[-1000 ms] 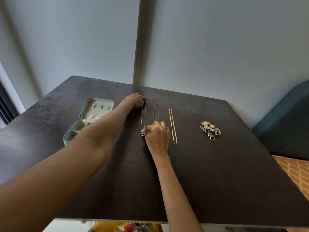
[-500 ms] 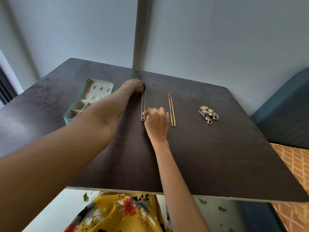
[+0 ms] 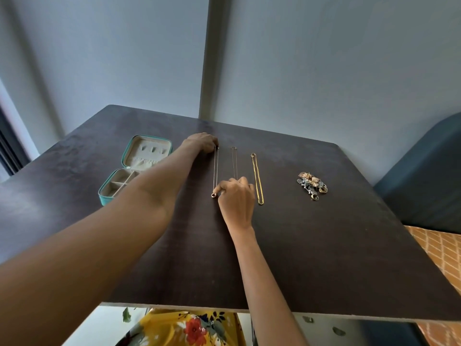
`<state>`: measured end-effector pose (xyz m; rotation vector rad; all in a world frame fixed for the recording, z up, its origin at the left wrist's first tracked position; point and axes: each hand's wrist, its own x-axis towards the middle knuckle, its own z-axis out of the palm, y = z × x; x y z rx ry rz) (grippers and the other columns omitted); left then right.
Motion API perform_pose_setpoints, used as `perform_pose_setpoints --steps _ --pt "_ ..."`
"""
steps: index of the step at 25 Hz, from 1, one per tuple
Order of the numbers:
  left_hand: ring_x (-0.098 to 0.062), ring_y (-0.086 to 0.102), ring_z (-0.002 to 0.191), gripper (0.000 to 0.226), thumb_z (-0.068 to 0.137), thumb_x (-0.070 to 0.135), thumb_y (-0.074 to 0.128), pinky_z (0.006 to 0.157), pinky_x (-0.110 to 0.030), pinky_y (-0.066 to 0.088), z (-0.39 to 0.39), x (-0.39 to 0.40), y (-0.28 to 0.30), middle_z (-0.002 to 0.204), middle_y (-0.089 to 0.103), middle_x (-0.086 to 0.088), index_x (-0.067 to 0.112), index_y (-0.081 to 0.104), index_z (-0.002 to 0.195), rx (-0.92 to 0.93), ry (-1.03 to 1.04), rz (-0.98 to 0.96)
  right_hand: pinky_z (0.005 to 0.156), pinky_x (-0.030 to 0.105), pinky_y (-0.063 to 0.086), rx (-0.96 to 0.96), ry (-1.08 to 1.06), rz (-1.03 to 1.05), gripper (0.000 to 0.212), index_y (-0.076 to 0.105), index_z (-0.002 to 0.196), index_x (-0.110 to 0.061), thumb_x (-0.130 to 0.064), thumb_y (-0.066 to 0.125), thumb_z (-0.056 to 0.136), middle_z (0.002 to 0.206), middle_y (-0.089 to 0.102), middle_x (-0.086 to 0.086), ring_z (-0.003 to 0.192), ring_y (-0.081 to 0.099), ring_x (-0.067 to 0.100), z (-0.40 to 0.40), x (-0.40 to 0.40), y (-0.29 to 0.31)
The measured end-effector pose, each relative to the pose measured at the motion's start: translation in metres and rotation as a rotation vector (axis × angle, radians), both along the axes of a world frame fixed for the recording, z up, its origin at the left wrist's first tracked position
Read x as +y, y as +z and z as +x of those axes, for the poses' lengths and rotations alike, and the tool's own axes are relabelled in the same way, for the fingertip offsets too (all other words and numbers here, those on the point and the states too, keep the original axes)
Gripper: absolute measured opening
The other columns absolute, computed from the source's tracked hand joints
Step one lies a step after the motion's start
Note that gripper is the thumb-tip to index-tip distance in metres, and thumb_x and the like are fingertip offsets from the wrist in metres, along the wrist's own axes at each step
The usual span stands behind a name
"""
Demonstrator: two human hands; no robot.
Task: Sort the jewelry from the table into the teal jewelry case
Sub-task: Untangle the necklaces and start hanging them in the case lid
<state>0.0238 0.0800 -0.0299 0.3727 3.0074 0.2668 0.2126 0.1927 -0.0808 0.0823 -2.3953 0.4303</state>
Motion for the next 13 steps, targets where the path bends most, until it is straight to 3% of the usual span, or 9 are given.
perform_pose_setpoints --steps 7,11,13 --pt "-0.028 0.045 0.127 0.044 0.091 0.011 0.038 0.102 -0.035 0.038 -0.0007 -0.0036 -0.0016 0.142 0.045 -0.009 0.026 0.052 0.131 0.013 -0.04 0.0 0.056 0.028 0.035 0.057 -0.008 -0.002 0.043 0.071 0.056 -0.026 -0.016 0.035 0.075 0.053 0.061 -0.006 0.059 0.051 0.017 -0.0006 0.0005 -0.0009" --pt "-0.028 0.044 0.128 0.043 0.091 0.015 0.039 0.105 -0.036 0.036 0.0014 -0.0057 -0.0018 0.142 0.044 -0.009 0.028 0.052 0.13 -0.015 -0.033 0.04 0.055 0.028 0.035 0.046 -0.015 0.009 0.039 0.071 0.056 -0.026 -0.015 0.039 0.076 0.053 0.061 -0.007 0.059 0.051 0.017 -0.0019 0.0015 -0.0035" --pt "-0.028 0.044 0.128 0.044 0.091 0.018 0.041 0.106 -0.036 0.036 0.0024 -0.0061 -0.0008 0.142 0.045 -0.009 0.028 0.048 0.133 -0.045 -0.023 0.065 0.056 0.028 0.036 0.039 0.002 -0.016 0.031 0.071 0.06 -0.026 -0.008 0.05 0.074 0.056 0.062 -0.007 0.061 0.052 0.018 -0.0024 0.0031 -0.002"
